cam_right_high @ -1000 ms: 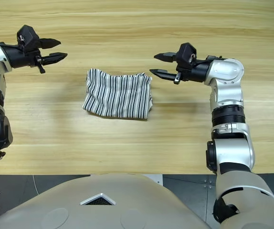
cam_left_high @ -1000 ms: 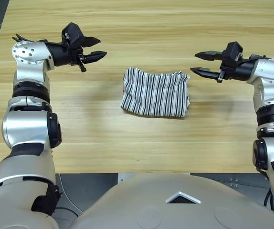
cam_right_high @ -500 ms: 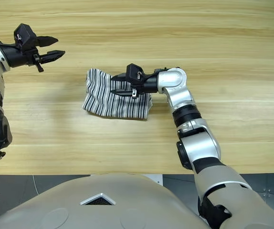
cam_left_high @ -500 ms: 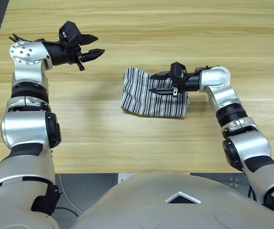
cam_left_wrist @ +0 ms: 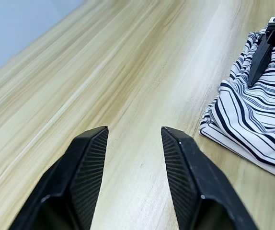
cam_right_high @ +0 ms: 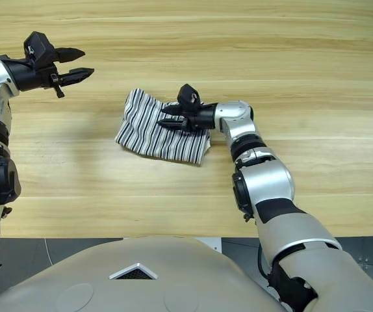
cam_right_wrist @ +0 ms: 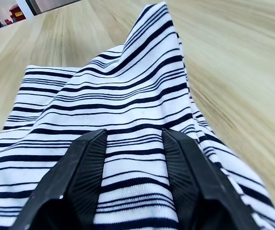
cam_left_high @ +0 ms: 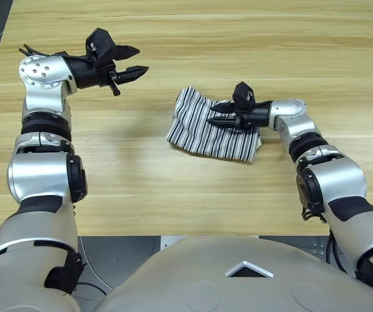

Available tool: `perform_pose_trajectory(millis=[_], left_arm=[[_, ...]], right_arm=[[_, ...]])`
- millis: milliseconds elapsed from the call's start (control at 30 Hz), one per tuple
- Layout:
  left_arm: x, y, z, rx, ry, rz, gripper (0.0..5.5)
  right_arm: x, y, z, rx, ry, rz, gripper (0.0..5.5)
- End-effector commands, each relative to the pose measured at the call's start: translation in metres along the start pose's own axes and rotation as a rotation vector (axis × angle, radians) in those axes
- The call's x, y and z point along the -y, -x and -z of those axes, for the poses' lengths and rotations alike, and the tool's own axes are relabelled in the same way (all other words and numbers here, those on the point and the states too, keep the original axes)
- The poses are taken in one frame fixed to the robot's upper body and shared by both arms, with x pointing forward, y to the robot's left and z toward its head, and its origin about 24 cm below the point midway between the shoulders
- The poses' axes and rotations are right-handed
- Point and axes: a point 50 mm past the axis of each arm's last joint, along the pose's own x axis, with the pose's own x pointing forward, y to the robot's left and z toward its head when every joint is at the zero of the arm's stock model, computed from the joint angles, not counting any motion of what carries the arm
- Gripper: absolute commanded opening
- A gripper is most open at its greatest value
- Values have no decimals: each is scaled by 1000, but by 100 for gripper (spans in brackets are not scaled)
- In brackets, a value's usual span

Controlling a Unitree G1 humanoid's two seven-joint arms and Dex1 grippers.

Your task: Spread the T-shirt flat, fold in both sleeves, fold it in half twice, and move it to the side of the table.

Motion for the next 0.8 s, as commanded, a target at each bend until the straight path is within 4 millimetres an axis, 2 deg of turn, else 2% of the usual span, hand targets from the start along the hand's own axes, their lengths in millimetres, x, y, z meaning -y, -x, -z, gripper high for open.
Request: perform_pose_trajectory(millis=[33, 133, 200, 267, 400, 467, 500, 567, 667, 700, 800], left_arm=[[1, 1, 0, 16, -9, 7, 204], [-1, 2, -1, 31, -6, -21, 204], [-2, -2, -2, 74, 16, -89, 204], [-5, -11, -2, 116, 77, -228, 204], [-7, -31, 5, 154, 289, -532, 204], [-7, -43, 1, 199, 374, -656, 204], [-5, -51, -2, 214, 401, -694, 204], [-3, -65, -11, 250, 448, -754, 204], [-3, -72, -18, 295, 519, -868, 204], [-3, -73, -19, 294, 526, -906, 204], [-2, -70, -14, 282, 522, -974, 204]], right_arm=[[10, 35, 32, -154, -65, 155, 211], [19, 57, 42, -271, 39, 280, 211], [27, 87, 54, -425, 167, 428, 211], [34, 128, 64, -538, 236, 602, 211], [34, 223, 77, -642, 196, 1015, 211], [32, 256, 77, -613, 152, 1246, 211], [31, 265, 75, -570, 136, 1340, 211], [34, 269, 68, -441, 117, 1490, 211], [44, 259, 46, -270, 215, 1647, 211], [46, 255, 37, -255, 299, 1684, 211], [52, 225, 6, -370, 863, 1668, 211]])
